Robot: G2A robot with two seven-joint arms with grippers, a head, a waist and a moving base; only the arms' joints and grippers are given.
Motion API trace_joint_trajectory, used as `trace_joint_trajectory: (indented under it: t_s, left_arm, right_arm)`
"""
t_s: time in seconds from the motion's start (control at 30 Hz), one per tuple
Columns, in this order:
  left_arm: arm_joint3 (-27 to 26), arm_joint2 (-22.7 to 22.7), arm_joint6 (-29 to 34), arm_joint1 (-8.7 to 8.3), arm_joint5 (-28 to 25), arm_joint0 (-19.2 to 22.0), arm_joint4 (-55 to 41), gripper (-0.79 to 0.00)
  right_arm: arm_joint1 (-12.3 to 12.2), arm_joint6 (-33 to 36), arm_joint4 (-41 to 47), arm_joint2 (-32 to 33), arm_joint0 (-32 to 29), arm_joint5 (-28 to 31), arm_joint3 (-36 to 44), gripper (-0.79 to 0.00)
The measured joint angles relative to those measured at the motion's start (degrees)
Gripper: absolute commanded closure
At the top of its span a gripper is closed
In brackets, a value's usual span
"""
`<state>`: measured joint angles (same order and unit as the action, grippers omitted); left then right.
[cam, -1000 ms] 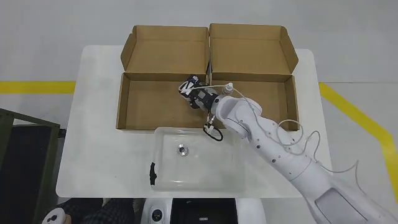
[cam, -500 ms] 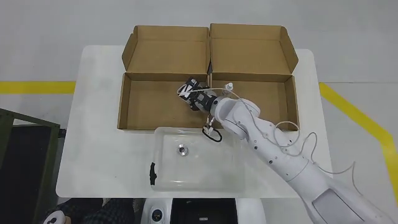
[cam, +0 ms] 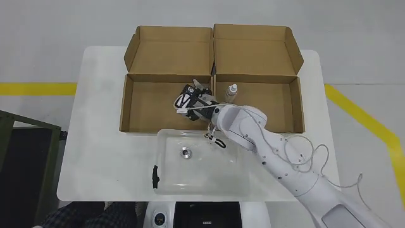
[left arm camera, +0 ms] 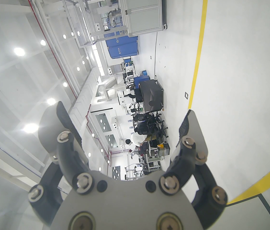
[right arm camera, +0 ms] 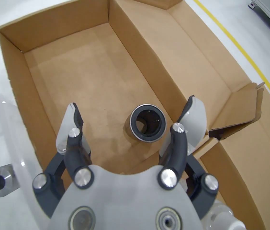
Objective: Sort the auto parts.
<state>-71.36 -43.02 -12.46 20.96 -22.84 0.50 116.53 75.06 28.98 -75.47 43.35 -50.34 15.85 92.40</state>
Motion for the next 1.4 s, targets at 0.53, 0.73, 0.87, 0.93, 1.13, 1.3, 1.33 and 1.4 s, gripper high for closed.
trace_joint_trajectory:
  t_s: [0.53, 0.73, 0.87, 0.93, 1.13, 1.3, 1.33, 1.4]
  left_arm:
    - [0.00, 0.00, 0.00, 0.00, 0.00, 0.00, 0.00, -0.785]
    - [0.00, 0.00, 0.00, 0.00, 0.00, 0.00, 0.00, -0.785]
    - [0.00, 0.00, 0.00, 0.00, 0.00, 0.00, 0.00, -0.785]
    - [0.00, 0.00, 0.00, 0.00, 0.00, 0.00, 0.00, -0.785]
    - [0.00, 0.00, 0.00, 0.00, 0.00, 0.00, 0.00, -0.785]
    - [0.00, 0.00, 0.00, 0.00, 0.00, 0.00, 0.00, -0.785]
    - [0.00, 0.00, 0.00, 0.00, 0.00, 0.00, 0.00, -0.785]
    - [0.00, 0.00, 0.00, 0.00, 0.00, 0.00, 0.00, -0.785]
  right_arm:
    - [-3.72, 1.54, -3.63, 5.52, -15.73, 12.65, 19.87, -0.785]
    - [-5.23, -0.68, -6.99, 7.45, -22.40, 16.36, 23.84, -0.785]
    - [-5.86, -2.61, -9.77, 7.50, -25.40, 17.96, 23.89, -0.785]
    - [-6.06, -3.74, -10.84, 7.22, -26.43, 18.51, 23.34, -0.785]
    - [-6.16, -5.77, -11.66, 6.67, -26.75, 18.57, 20.57, -0.739]
    - [-6.04, -6.64, -12.11, 5.97, -26.24, 18.25, 18.45, -0.690]
    - [-5.99, -6.80, -12.12, 5.80, -26.03, 18.13, 17.86, -0.683]
    - [-5.90, -7.05, -12.14, 5.52, -25.65, 17.87, 17.08, -0.671]
